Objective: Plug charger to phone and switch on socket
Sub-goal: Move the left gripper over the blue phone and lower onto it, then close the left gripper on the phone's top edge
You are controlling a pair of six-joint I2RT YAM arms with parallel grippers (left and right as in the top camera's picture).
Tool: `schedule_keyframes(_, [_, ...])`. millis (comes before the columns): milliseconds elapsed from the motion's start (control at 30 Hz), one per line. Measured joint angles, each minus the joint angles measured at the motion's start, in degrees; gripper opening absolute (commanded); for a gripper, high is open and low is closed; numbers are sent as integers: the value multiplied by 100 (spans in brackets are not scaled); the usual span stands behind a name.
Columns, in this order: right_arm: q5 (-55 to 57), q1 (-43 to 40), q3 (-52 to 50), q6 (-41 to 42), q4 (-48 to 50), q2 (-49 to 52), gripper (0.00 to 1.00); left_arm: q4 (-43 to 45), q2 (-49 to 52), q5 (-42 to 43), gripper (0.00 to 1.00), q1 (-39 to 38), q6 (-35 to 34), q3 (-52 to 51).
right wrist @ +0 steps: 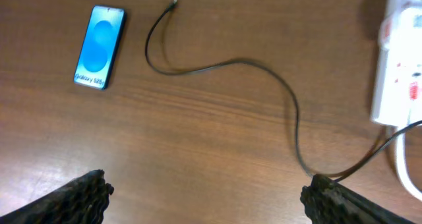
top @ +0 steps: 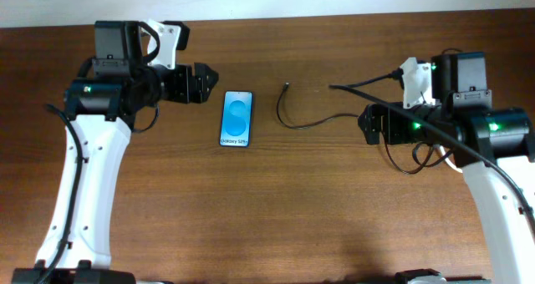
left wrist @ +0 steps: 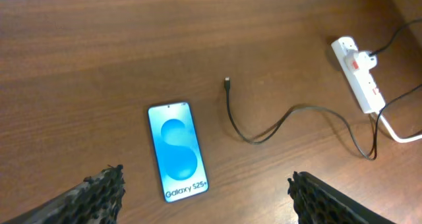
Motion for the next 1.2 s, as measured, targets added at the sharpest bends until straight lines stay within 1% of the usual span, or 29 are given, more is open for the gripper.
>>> schedule_keyframes(100, [-131,0,0,0,-4,50,99,122,212,-450,74,-212,-409,85])
schedule_keyframes(167, [-188,0,0,2,-33,50,98,28,557,-800,75,-472,-710,249])
schedule_keyframes(267, [-227,0,0,-4,-118,50,98,-372,1215,-1058,75,-743,-981,717])
schedule_keyframes(300, [-238,0,0,2,-153,50,98,-704,1513,-1163,75,-802,-1054,1045])
schedule_keyframes(333, [-247,0,0,0,-160,50,98,-844,1740,-1259,75,-841,-1110,1283])
schedule_keyframes(433, [-254,0,0,0,-173,50,98,-1368,2341,-1626,74,-968,-1191,1969])
schedule_keyframes(500, [-267,0,0,-2,-173,50,98,-1528,2719,-1821,76,-1086,-1222,2277])
schedule_keyframes(533, [-269,0,0,2,-175,50,98,-1552,2859,-1873,78,-1147,-1235,2330])
schedule_keyframes(567, [-269,0,0,0,-192,50,99,-1576,3032,-1912,82,-1224,-1252,2356])
schedule_keyframes(600, [-269,0,0,0,-214,50,98,-1582,3176,-1943,90,-1281,-1270,2367])
schedule_keyframes(633, [-269,0,0,-2,-234,50,99,-1596,3353,-1967,96,-1342,-1290,2369])
schedule_keyframes(667, [-269,0,0,-2,-249,50,98,-1602,3488,-1989,98,-1388,-1272,2369])
schedule_keyframes(900, [-269,0,0,0,-350,50,98,-1615,4079,-2011,98,-1556,-1300,2369])
schedule_keyframes(1200, [-269,0,0,0,-433,50,98,-1611,4529,-2041,97,-1464,-1274,2374])
